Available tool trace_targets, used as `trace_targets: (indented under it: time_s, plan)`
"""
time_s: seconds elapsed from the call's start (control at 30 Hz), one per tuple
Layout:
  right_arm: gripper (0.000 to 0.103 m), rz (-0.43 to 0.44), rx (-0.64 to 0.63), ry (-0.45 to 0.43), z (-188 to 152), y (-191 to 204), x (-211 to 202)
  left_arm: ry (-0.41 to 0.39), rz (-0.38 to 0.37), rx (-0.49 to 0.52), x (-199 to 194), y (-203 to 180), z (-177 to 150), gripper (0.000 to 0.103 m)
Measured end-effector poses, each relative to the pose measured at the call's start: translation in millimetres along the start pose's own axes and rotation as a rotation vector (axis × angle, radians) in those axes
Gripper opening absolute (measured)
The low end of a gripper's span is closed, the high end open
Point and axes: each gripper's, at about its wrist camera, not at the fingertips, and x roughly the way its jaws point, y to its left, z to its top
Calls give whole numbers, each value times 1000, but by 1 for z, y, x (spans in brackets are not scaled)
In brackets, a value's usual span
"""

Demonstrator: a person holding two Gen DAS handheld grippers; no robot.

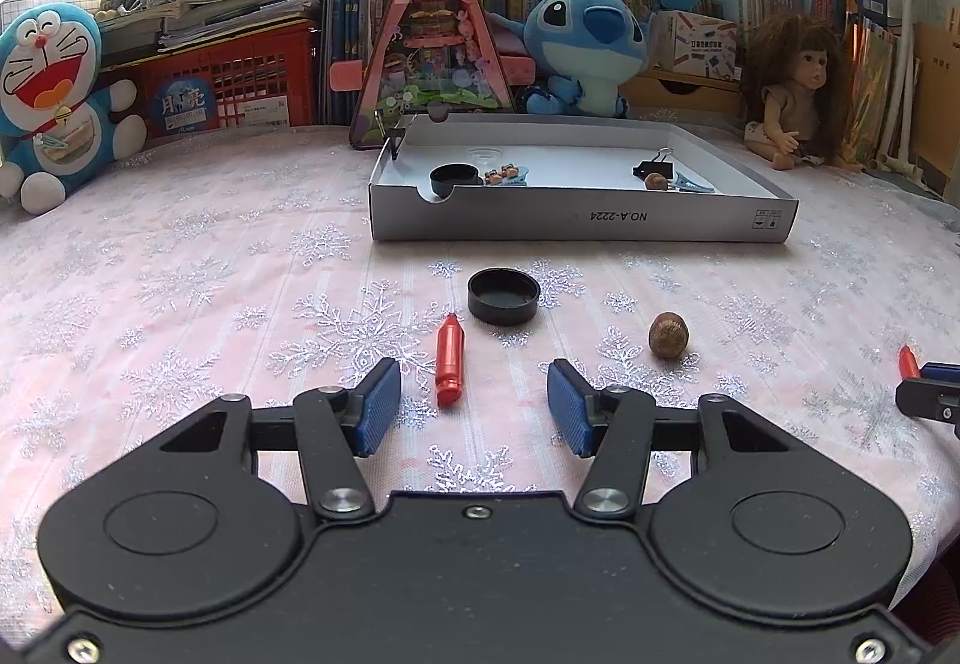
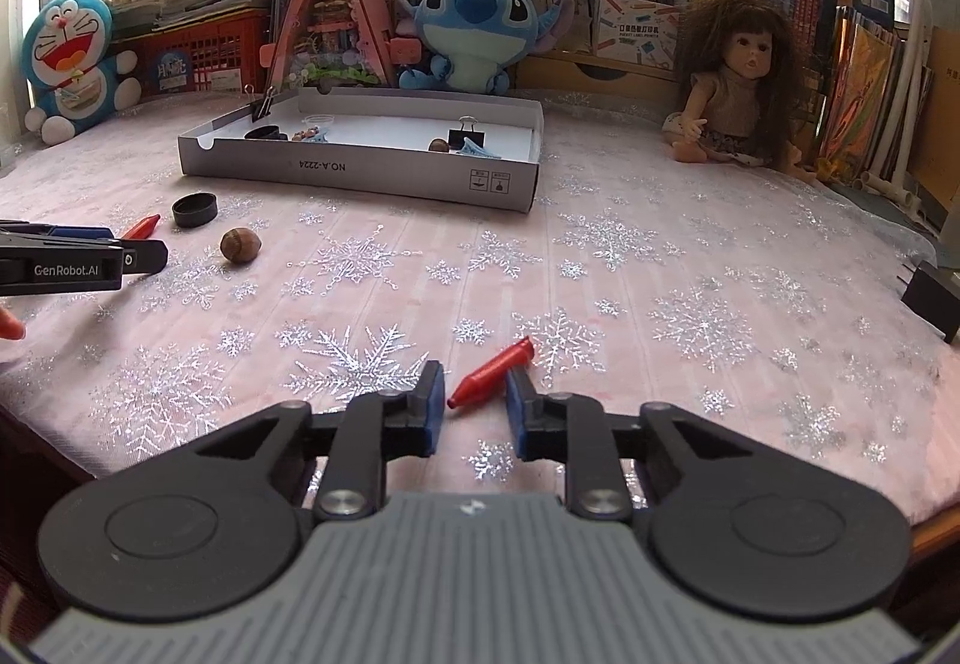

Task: Organize rigid objects
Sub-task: 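Close the left tool on a red marker while the right tool grasps another, then lift and carry both red markers over the white tray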

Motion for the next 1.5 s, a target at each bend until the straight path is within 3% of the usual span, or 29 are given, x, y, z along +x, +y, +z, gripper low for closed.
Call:
trace_targets:
  time_s: [0.3, 0.4, 0.63, 0.7, 0.77, 1.17, 1.5]
  plan:
    - [27, -33, 47, -21, 0, -7, 2, -2, -1, 2, 0, 1, 0, 52]
    - [27, -45, 69, -19, 2, -10, 5, -7, -10, -28, -1, 5, 2, 40]
    - [22, -50, 76, -15, 0, -10, 9, -10, -17, -29, 0, 8, 3, 33]
    - [20, -53, 76, -23, 1, -8, 9, -14, -17, -28, -1, 8, 3, 17]
    - [13, -45, 78, -32, 2, -8, 8, -20, -7, -37, -1, 8, 3, 10]
    - [13, 52, 19, -67, 7, 12, 5, -31, -35, -5, -12, 0, 0, 9]
    - [13, 53, 19, -42, 4, 12, 11, -27, -33, 0, -12, 0, -3, 13]
